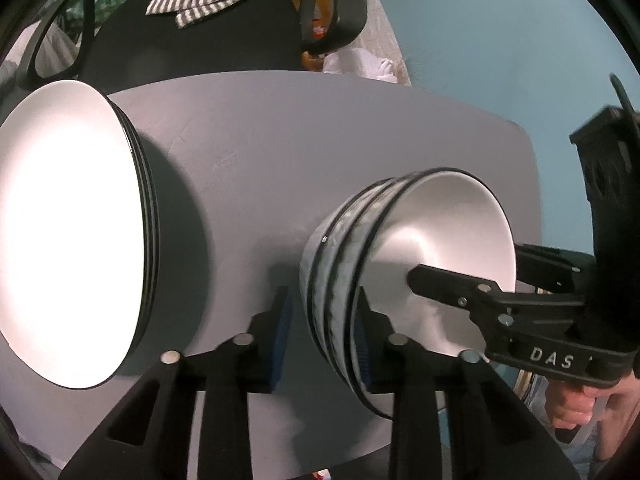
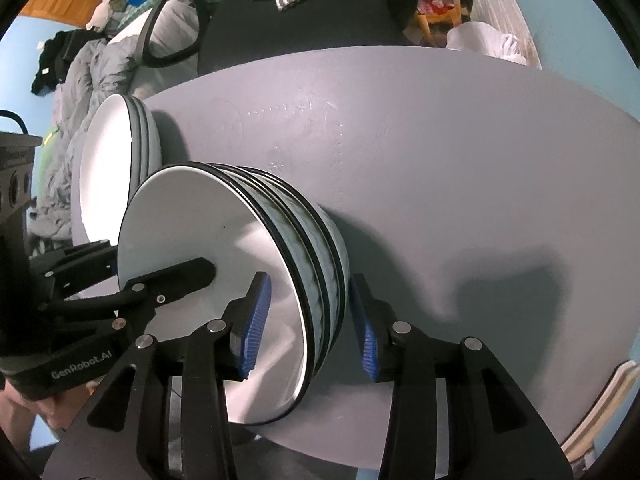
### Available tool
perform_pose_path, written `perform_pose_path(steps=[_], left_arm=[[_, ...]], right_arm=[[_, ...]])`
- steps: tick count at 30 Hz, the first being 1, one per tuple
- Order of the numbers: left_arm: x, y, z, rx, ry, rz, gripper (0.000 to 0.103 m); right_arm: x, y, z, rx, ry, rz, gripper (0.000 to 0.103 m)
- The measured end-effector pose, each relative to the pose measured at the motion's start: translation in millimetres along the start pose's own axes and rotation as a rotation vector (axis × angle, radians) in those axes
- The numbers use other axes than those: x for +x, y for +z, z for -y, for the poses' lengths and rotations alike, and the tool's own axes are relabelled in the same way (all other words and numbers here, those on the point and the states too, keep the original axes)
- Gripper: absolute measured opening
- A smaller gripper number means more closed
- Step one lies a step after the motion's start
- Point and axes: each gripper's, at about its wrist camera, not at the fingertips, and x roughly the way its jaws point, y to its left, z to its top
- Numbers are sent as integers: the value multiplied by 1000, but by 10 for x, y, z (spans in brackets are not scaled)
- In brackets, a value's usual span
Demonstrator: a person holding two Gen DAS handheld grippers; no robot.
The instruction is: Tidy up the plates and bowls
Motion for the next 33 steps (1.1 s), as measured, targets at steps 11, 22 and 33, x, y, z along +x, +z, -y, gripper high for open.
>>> perform_pose_path(steps=[11,22,33], left_arm=[[-12,-24,66,-2,23,4,22],[-39,-148,-78,-45,27,-4,21],[-194,-259,-263,-94,35,9,19]], right_arm=[[-91,-29,56,33,-16,37,19],[-41,-60,-51,42,-12,4,18],[-65,-102,-288,7,-6,-11,18]])
